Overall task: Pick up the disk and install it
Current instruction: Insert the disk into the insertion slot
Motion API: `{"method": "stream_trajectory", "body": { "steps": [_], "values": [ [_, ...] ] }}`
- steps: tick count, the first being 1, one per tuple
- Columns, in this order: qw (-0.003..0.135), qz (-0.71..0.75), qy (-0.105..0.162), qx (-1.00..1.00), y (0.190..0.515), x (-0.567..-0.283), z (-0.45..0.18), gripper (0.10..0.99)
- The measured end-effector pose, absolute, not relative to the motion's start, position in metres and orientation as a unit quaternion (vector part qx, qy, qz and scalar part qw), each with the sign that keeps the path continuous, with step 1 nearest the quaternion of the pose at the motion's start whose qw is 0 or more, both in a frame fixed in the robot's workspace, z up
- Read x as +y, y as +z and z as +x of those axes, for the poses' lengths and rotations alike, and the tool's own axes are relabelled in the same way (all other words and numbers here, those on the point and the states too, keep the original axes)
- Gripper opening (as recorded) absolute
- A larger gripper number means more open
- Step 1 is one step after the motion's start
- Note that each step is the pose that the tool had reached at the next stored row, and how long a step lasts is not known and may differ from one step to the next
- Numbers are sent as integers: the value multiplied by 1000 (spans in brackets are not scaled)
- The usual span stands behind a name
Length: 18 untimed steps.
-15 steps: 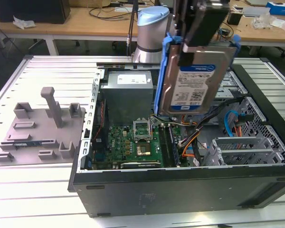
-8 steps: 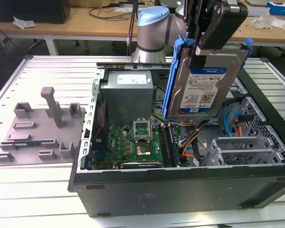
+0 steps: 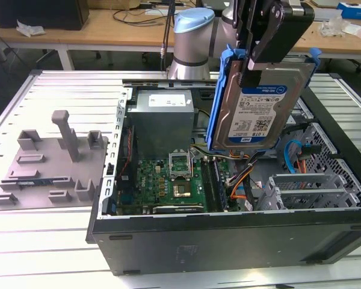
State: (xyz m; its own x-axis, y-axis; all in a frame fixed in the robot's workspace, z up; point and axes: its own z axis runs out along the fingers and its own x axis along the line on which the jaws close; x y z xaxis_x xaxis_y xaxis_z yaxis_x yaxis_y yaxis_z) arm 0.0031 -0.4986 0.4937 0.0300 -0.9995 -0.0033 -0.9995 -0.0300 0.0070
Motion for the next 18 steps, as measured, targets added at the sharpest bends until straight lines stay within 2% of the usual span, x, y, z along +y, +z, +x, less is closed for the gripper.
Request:
{"method": "stream_trajectory", "body": {
  "steps": [18],
  "values": [
    [-8, 718, -6, -696, 493, -502, 2, 369]
  ]
}}
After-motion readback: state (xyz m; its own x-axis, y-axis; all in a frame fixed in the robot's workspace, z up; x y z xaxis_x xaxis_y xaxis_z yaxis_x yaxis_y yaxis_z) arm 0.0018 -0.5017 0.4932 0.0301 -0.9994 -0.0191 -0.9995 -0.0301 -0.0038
